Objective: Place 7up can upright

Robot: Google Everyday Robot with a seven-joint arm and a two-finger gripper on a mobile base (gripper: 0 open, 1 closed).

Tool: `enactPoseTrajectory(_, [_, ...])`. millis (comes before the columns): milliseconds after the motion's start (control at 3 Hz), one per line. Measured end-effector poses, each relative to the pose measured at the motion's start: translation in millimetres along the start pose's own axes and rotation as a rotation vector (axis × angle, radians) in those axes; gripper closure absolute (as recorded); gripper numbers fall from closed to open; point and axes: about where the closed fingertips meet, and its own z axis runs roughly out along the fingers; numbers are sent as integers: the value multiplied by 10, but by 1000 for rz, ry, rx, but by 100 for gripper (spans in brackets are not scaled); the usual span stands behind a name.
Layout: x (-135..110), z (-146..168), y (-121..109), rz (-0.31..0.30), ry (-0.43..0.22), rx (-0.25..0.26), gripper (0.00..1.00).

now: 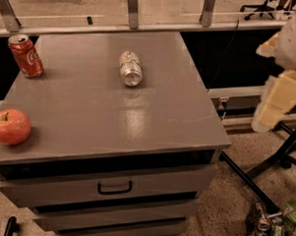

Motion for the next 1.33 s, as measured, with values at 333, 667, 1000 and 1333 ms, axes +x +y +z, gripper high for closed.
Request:
enactPoseTrajectory(333, [-333, 480, -839, 35, -78, -25, 0])
enactPoseTrajectory(667, [-672, 927, -1398, 102, -149, -46, 0])
enactPoseTrajectory(1000, [-1164, 1326, -1907, 194, -240, -35, 0])
enactPoseTrajectory(1333, [-1513, 1377, -2323, 344, -342, 42, 0])
